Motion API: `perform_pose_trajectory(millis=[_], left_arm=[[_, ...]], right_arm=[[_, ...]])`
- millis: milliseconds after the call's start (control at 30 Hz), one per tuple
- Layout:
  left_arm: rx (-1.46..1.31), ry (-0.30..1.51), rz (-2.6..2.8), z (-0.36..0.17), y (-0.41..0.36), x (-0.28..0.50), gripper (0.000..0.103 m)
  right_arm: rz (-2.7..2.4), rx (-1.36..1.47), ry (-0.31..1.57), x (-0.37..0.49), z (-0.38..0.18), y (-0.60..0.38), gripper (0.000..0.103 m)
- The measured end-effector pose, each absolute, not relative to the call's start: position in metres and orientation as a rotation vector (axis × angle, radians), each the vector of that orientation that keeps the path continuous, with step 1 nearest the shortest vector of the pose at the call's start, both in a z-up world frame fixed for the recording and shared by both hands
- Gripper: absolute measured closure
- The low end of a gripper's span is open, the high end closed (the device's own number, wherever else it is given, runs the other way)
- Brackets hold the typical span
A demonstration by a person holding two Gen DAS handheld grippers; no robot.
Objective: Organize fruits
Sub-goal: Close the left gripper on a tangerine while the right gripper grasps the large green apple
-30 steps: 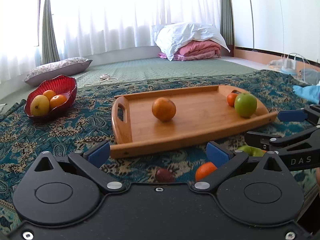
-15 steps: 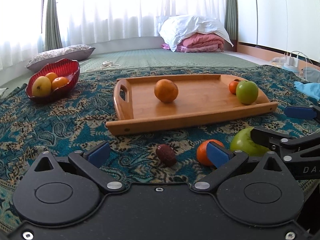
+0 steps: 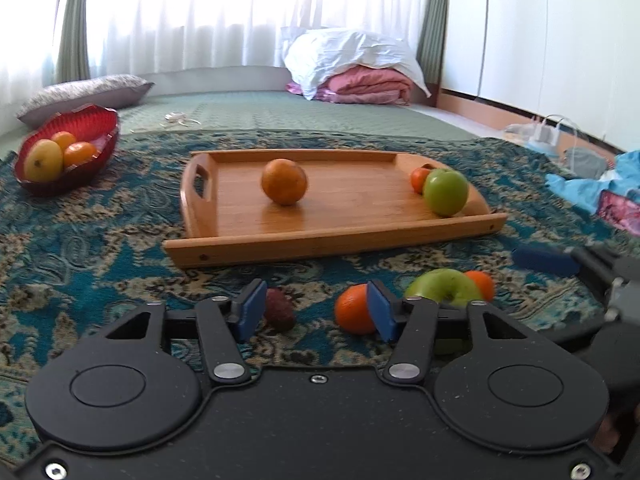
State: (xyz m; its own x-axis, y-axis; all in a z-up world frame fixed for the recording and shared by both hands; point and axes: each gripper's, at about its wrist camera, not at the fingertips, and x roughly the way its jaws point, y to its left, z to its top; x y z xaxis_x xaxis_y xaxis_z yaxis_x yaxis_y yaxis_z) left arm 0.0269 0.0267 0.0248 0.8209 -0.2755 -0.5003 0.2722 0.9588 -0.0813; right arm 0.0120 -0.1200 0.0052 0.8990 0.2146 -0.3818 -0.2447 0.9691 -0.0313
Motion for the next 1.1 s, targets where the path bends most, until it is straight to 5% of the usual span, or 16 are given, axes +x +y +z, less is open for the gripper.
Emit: perform_pose_trajectory(millis=[700, 1100], left_arm=[[-0.122, 0.648, -0.405, 0.017, 0.015, 0.047, 0.076], [-0.129, 0.635, -0.376, 0.017, 0.010, 0.052, 0.077]], right_arm=[[0.261, -0.201, 0.371, 0.001, -0.010, -0.096, 0.012], [0.259, -0.181, 0.364, -0.003, -0.009, -0.096, 0.026]])
